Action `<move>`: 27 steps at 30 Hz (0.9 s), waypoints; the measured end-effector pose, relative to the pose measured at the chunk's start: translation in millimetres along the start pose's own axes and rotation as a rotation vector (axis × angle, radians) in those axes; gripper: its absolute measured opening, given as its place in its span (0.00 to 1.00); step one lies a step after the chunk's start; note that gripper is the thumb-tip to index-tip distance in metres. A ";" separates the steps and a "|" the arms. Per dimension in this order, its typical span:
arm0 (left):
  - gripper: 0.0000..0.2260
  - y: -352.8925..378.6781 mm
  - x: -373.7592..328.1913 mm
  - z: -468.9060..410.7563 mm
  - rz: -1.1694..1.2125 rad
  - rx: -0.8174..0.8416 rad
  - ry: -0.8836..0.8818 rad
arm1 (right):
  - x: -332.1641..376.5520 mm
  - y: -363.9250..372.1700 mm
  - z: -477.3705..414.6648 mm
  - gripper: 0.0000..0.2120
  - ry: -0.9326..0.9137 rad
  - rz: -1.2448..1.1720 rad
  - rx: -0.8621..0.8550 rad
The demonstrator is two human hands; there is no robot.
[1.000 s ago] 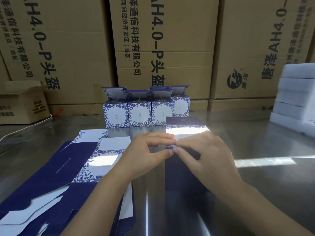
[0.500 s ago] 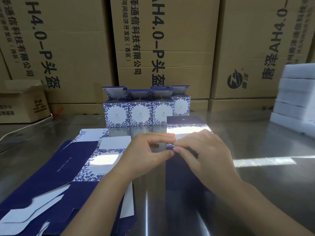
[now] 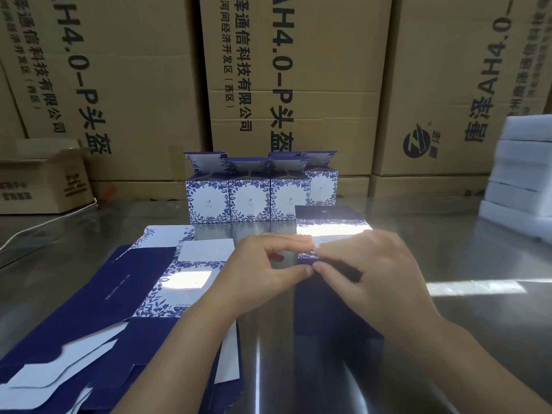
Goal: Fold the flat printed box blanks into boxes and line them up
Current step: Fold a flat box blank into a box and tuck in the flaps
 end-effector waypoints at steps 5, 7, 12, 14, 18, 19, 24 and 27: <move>0.13 -0.3 -0.1 -0.3 -0.001 -0.002 -0.003 | -5.0 2.0 -1.4 0.11 0.028 -0.025 0.080; 0.13 -0.1 0.0 -0.4 -0.004 -0.005 -0.006 | -6.7 2.5 -2.6 0.07 0.024 -0.071 0.106; 0.12 0.5 0.7 -0.5 -0.012 -0.010 0.002 | -11.0 4.3 -5.9 0.07 0.070 -0.152 0.176; 0.11 1.1 -0.1 0.3 -0.005 -0.024 0.007 | -11.7 3.6 -5.3 0.09 0.087 -0.167 0.177; 0.11 1.0 -3.9 1.9 -0.015 -0.067 0.038 | -12.8 3.7 -2.4 0.08 0.120 -0.163 0.156; 0.11 1.0 -4.9 2.1 -0.020 -0.067 0.043 | -13.4 3.2 -1.7 0.07 0.125 -0.163 0.140; 0.12 0.8 -8.2 1.8 -0.050 -0.063 0.042 | -20.9 1.0 -2.8 0.08 0.130 -0.209 0.184; 0.11 0.9 -7.7 1.5 -0.048 -0.065 0.035 | -29.6 1.5 -1.4 0.09 0.165 -0.269 0.244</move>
Point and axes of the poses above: each hand's wrist, its own z-axis away from the middle knuckle, its own y-axis out of the palm, x = y × z, the point moved 6 cm from there along -z, towards the middle knuckle
